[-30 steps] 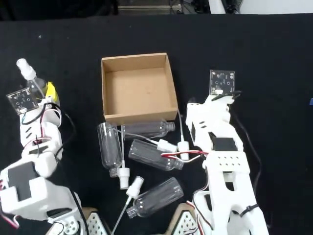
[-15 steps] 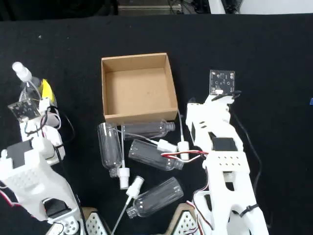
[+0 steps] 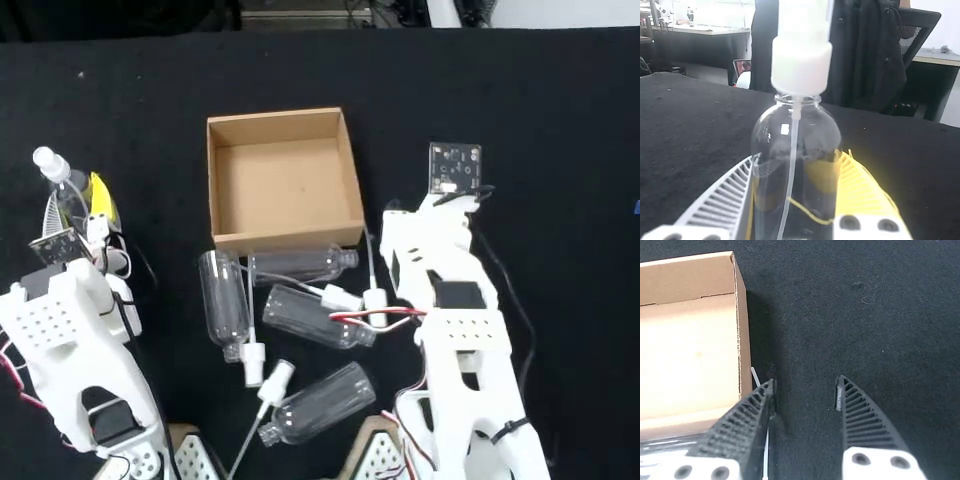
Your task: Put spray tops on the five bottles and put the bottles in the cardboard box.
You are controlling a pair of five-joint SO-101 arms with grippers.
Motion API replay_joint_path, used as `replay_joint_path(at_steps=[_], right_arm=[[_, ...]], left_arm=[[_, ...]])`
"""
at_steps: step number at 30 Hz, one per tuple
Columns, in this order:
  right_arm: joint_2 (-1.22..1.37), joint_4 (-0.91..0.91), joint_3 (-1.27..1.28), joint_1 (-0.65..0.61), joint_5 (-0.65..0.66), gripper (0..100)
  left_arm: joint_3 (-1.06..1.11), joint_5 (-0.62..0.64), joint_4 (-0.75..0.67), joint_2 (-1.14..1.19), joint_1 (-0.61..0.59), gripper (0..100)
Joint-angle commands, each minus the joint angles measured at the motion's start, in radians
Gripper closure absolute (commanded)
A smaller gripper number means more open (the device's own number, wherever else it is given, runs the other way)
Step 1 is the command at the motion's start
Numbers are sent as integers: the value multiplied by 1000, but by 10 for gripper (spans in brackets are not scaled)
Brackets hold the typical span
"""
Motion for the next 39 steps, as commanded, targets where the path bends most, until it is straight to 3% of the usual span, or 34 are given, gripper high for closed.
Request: replay_joint_path(at_steps=[1,4,9,23,29,39], right_arm=[[-35,-29,-8,21,3,819],[-35,-29,-8,21,3,819],[-35,-29,-8,21,3,819],[-33,-29,-7,21,3,819],[-33,-29,-7,21,3,819],[-33,-29,-7,21,3,819]], left_arm=[[-30,-6,-21,-2,-16,970],[-30,-6,-21,-2,-15,950],[-28,-3,-17,3,-15,792],[-2,-5,-20,-3,-15,780],[-2,-5,-15,-3,-8,664],[7,-5,-17,-49,-16,710]])
